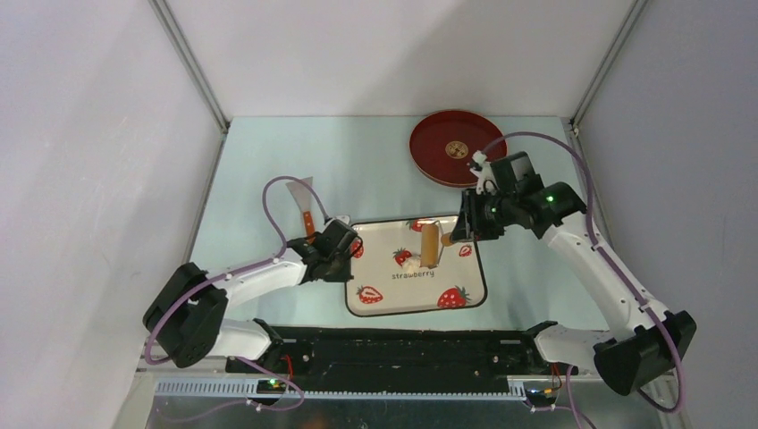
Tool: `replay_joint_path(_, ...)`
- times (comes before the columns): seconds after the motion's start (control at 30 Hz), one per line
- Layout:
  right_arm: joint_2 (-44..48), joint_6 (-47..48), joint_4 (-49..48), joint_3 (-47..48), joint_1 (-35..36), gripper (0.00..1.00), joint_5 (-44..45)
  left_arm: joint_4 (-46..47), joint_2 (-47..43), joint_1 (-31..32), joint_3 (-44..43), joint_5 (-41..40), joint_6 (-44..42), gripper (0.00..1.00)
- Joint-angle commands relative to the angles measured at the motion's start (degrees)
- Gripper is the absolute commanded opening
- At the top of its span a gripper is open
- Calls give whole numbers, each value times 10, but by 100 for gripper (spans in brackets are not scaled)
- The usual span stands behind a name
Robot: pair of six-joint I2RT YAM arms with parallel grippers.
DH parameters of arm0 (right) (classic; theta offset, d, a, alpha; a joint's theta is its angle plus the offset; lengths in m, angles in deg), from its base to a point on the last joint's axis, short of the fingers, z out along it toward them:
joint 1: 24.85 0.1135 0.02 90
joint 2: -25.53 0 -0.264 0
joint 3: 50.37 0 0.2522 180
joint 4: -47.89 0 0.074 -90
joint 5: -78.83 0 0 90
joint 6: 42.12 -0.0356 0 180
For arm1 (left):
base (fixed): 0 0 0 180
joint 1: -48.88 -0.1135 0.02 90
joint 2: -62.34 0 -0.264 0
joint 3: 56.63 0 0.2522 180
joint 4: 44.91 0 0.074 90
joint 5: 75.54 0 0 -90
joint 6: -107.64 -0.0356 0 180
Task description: Roll out the dumpling wrappers from the dough
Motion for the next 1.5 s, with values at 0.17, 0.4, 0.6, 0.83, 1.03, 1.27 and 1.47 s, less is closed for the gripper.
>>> replay_joint_path(0.17, -94, 95, 44, 105, 70, 0, 61, -39, 5, 26, 25, -9, -5, 10)
replay_joint_path(0.4, -179, 92, 82, 188, 121, 0, 140, -40, 12, 33, 23, -17, -2, 10)
replay_joint_path(0.6, -243, 86, 98, 234, 163, 0, 175, -41, 17, 35, 21, -20, -1, 10)
replay_joint_path(0.83, -271, 72, 94, 237, 190, 0, 188, -40, 19, 36, 20, -22, 0, 9)
replay_joint_path(1.03, -283, 65, 75, 219, 199, 0, 185, -40, 20, 38, 20, -23, 0, 9)
replay_joint_path(1.27, -304, 68, 69, 199, 207, 0, 206, -40, 20, 38, 20, -24, 1, 9)
replay_joint_path(1.47, -305, 65, 48, 171, 210, 0, 194, -41, 21, 39, 19, -25, 2, 9)
